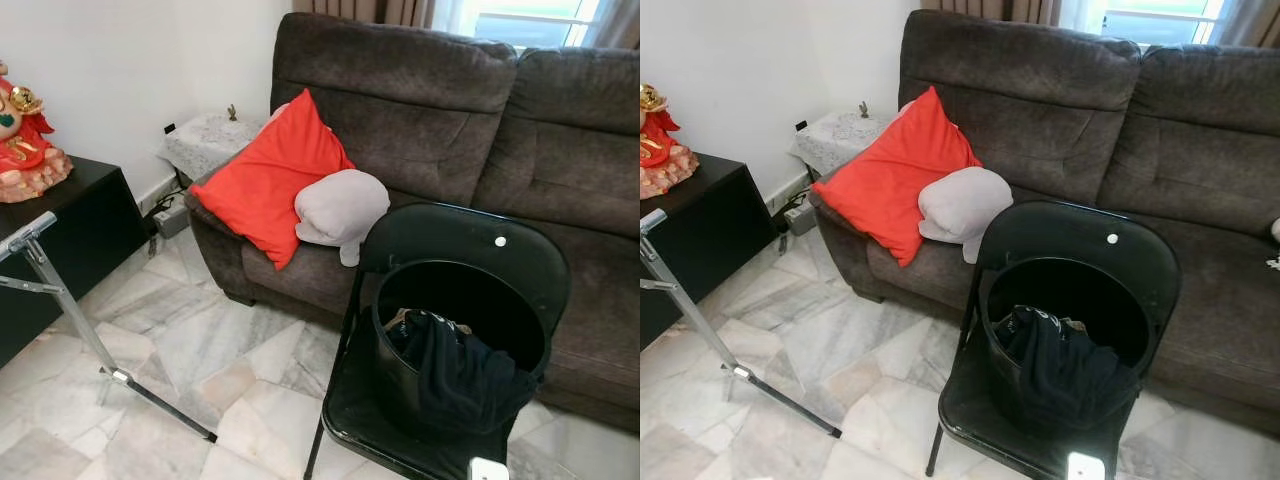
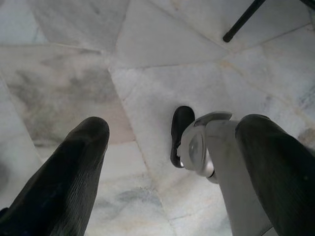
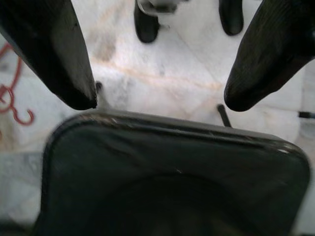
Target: Hang hanger
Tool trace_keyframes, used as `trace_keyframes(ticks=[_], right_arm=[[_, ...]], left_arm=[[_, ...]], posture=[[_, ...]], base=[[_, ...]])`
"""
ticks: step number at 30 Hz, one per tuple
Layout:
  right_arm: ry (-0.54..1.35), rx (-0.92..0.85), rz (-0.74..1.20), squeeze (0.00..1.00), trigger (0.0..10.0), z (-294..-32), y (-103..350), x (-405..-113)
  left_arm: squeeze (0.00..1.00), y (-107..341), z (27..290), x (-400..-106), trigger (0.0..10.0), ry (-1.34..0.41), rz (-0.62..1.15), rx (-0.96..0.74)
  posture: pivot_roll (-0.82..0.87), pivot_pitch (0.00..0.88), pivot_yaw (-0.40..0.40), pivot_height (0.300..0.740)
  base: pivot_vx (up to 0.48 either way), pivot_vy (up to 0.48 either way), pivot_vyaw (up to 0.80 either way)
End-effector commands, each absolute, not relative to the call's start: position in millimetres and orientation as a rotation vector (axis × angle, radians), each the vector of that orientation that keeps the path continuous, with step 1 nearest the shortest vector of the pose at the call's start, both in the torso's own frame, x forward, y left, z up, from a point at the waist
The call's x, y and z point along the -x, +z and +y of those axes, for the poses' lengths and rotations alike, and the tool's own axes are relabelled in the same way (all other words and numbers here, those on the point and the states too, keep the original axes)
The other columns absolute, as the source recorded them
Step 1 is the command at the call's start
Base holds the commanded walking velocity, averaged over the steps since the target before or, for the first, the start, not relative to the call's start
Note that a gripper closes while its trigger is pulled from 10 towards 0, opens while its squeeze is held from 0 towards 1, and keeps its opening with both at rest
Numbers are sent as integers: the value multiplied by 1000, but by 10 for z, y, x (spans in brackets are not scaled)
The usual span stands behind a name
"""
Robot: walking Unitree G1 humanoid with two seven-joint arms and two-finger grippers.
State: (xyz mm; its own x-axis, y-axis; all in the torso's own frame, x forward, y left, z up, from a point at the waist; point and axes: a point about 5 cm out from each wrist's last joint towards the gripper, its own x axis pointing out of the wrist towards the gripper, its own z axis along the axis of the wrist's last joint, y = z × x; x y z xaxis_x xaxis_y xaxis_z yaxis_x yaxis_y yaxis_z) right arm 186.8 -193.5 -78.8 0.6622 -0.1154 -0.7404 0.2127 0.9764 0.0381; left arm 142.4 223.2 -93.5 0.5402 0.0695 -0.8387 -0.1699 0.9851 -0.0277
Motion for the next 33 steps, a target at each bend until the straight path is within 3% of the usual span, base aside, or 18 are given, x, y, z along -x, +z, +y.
trace_keyframes(ticks=[1, 8, 15, 16, 19, 25, 33], right_arm=[[-211, -118, 795, 0, 10000, -1950, -766, -1887], [-269, -92, 644, 0, 10000, -2056, -661, -1931], [-276, 136, 549, 0, 10000, -2157, -582, -1883], [-281, 230, 555, 0, 10000, -2194, -564, -1912], [-301, 297, 523, 0, 10000, -2230, -498, -1998], [-304, 252, 358, 0, 10000, -2133, -316, -2169], [-230, 181, 287, 0, 10000, -1917, -318, -1976]], left_arm=[[0, -939, 2257, -1401, 10000, 147, 1000, 100], [0, -949, 2251, -1375, 10000, 141, 1007, 99], [0, -952, 2230, -1379, 10000, 126, 1009, 95], [0, -949, 2225, -1389, 10000, 123, 1007, 94], [0, -945, 2226, -1400, 10000, 122, 1004, 95], [0, -943, 2252, -1393, 10000, 132, 1007, 90], [0, -947, 2251, -1381, 10000, 130, 1011, 90]], posture=[[25, 11, 19, 740], [2, 9, 17, 740], [-6, 5, 17, 740], [-9, 4, 20, 740], [0, 10, 21, 740], [-1, 21, 20, 740], [-7, 29, 21, 740]], base=[[0, 0, 0], [0, 0, 0], [0, 0, 0], [0, 0, 0], [0, 0, 0], [0, 0, 0], [0, 0, 0]])
